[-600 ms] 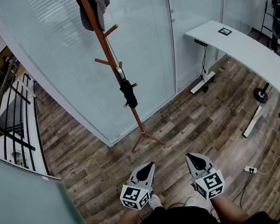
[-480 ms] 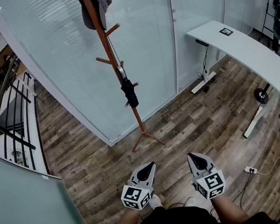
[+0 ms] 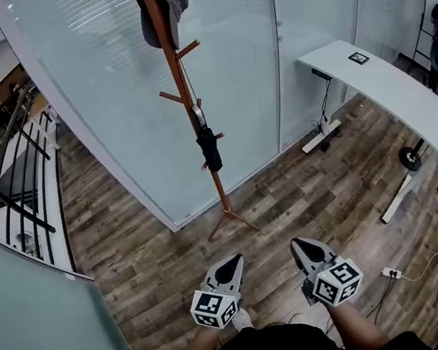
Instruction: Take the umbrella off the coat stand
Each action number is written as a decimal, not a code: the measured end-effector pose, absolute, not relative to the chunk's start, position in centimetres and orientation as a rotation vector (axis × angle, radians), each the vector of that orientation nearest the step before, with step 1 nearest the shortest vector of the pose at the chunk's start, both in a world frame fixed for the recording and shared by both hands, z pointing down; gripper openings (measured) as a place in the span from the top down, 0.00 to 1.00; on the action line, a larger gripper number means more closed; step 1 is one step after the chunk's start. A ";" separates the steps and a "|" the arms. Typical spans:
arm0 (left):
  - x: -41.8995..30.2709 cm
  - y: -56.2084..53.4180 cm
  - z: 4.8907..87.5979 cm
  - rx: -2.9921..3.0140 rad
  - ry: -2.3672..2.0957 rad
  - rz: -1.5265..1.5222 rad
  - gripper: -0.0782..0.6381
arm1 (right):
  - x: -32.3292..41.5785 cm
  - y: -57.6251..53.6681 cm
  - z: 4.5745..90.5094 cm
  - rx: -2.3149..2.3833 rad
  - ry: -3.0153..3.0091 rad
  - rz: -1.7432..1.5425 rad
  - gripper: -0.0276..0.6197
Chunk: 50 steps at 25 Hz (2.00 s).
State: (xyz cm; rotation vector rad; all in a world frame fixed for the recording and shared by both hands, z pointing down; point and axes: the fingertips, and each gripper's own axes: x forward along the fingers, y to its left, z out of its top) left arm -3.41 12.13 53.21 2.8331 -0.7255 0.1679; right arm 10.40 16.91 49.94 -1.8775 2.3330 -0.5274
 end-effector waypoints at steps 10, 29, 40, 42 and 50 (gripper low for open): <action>-7.8 7.9 52.0 2.897 -0.717 0.184 0.87 | 5.3 12.6 48.1 -1.816 2.322 -0.479 0.95; -12.1 2.4 51.9 2.914 -0.723 0.145 0.87 | -0.3 6.1 47.4 -1.767 2.292 -0.517 0.95; -9.6 -2.7 53.6 2.851 -0.860 0.213 0.87 | 3.9 0.3 48.2 -1.819 2.420 -0.389 0.95; -8.6 -3.7 53.6 2.849 -0.871 0.226 0.87 | 4.8 -1.2 48.2 -1.801 2.439 -0.385 0.95; -4.7 -8.3 53.2 2.850 -0.969 0.254 0.87 | 8.0 -6.5 49.4 -1.719 2.547 -0.376 0.95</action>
